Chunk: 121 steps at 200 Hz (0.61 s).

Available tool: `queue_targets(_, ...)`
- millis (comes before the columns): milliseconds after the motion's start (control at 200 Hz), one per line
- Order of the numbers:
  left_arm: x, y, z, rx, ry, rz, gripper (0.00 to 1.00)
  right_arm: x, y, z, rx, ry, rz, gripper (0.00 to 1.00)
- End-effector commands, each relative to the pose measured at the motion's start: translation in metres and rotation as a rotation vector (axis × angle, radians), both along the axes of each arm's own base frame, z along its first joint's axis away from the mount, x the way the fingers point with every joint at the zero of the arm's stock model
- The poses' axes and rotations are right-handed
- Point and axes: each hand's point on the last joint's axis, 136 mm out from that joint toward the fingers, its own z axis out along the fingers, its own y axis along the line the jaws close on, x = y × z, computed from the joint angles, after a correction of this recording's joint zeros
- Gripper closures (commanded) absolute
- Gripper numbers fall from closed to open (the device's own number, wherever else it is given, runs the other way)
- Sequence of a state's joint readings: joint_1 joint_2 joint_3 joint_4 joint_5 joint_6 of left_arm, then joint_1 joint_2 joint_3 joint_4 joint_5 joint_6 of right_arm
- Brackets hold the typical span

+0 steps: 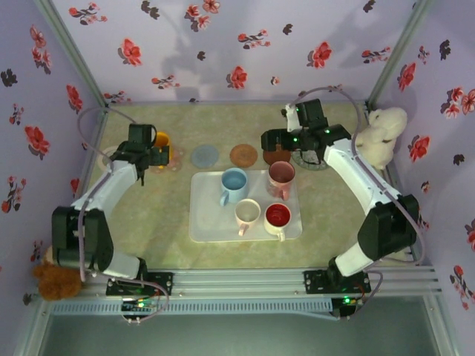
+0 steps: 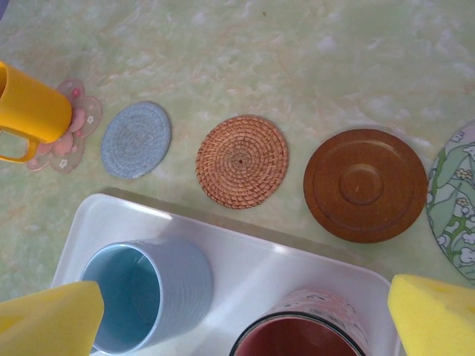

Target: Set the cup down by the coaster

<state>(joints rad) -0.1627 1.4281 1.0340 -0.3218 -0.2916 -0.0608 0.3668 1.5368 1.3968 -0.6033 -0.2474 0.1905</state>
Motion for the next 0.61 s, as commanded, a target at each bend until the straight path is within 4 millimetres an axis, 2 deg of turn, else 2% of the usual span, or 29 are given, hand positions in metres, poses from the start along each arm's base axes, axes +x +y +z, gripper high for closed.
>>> queue_targets(0,-0.018,0.007,0.029,-0.022,-0.053,0.031,0.01,-0.005,-0.010,0.010,-0.024,-0.045,-0.039,0.01)
queue_targets(165,-0.038,-0.011,0.067,-0.098,-0.125,-0.048,0.01,-0.011,-0.021,0.017,-0.025,-0.066,-0.083,0.01)
queue_targets(300,-0.054,-0.035,0.086,-0.131,-0.143,-0.143,0.01,-0.016,-0.029,0.020,-0.014,-0.073,-0.114,0.01)
queue_targets(440,-0.070,-0.069,0.089,-0.132,-0.107,-0.263,0.01,-0.020,-0.037,0.019,0.003,-0.061,-0.141,0.01)
queue_targets(600,-0.088,-0.112,0.076,-0.144,-0.048,-0.383,0.01,-0.023,-0.043,0.016,0.062,-0.022,-0.159,0.01)
